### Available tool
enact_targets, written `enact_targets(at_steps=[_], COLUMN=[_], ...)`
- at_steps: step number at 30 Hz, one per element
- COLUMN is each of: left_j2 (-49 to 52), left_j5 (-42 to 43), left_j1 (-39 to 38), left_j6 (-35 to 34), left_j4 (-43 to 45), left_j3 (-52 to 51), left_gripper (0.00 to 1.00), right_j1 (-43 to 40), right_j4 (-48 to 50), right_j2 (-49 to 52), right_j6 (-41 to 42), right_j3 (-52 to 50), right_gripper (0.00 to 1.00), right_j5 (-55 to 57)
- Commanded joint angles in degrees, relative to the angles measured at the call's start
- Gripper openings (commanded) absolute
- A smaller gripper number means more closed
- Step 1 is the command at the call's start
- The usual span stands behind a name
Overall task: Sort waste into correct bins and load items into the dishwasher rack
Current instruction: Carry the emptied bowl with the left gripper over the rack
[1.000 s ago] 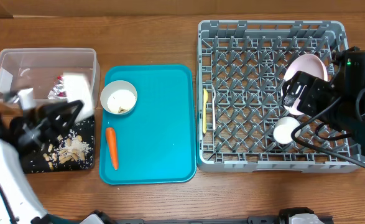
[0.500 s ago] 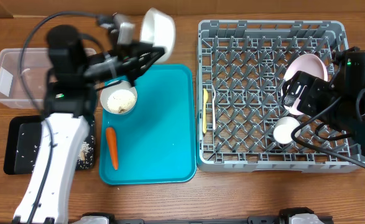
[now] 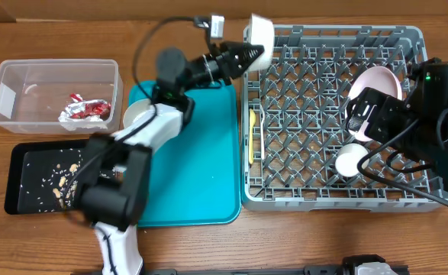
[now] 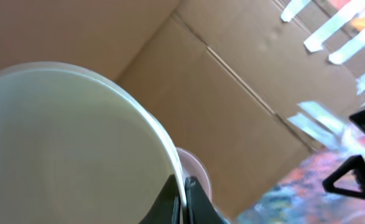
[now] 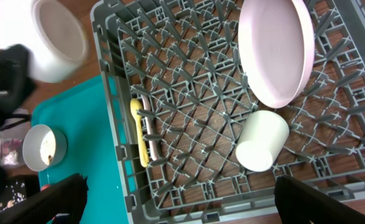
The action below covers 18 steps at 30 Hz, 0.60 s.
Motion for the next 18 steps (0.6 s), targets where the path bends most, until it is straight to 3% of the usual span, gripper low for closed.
enact_targets(at_steps=[1,7,18], left_j2=[5.2,10.6,11.2], left_j5=[-2.2,-2.7,-3.7], left_j1=[-1.6,-3.9,-5.4], left_j6=[-13.3,-15.2,-11.3], left_j4=[6.5,8.9,6.7], left_j3=[0.5,0.5,0.5], left_gripper=[0.04,0.04,0.04], right_j1=[-0.2,-0.2,-0.2], right_j4=[0.2,0.2,-0.3], right_j2=[-0.2,-0.2,-0.2], right_j6=[-0.3,-0.3,-0.3], right_j3=[0.7,0.7,0.7], right_gripper=[1.0,1.0,1.0], right_j5=[0.4,0.4,0.4])
